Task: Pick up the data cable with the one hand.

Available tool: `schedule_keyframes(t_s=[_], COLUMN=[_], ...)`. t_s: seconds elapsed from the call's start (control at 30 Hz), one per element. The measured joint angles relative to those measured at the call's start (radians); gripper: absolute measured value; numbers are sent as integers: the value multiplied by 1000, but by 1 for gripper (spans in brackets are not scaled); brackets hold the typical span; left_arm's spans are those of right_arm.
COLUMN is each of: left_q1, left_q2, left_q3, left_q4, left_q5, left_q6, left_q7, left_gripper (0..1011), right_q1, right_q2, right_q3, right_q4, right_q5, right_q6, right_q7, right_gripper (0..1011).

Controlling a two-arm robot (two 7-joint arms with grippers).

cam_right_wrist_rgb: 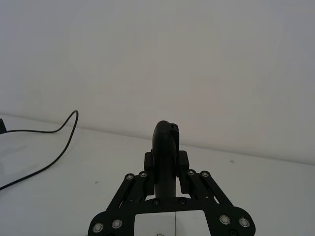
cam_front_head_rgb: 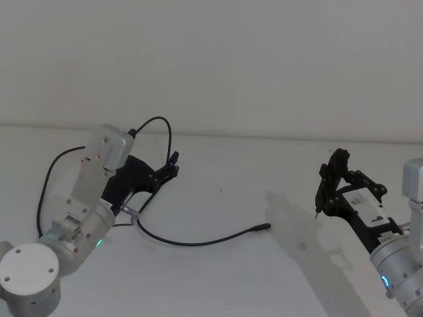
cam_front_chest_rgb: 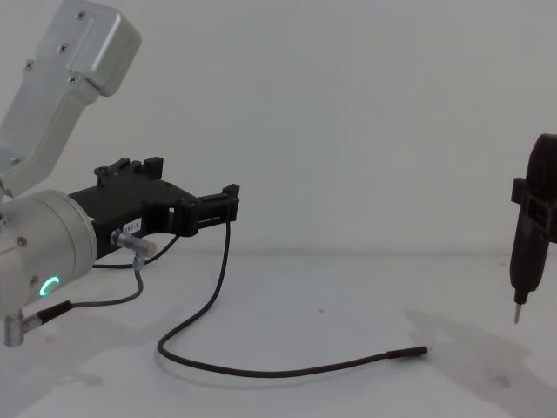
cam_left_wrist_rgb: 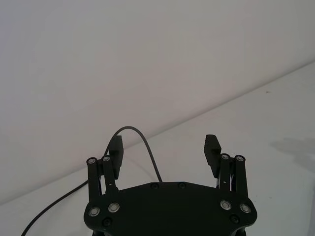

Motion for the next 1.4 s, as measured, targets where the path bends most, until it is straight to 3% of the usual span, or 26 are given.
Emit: schedule_keyframes(t_s=[1.0,1.4], left_q1=[-1,-27], left_q2=[0,24], left_q3=[1,19], left_q4=[0,-23], left_q5=[1,-13], left_q6=[2,31], left_q7=[-5,-97], left_gripper=[1001,1001], right_q1=[0,0], right_q2=[0,0], right_q3=[0,0], right_q4=[0,0], right_q5=[0,0], right_q6=[0,0], right_q7=[0,0], right_gripper=[268,268])
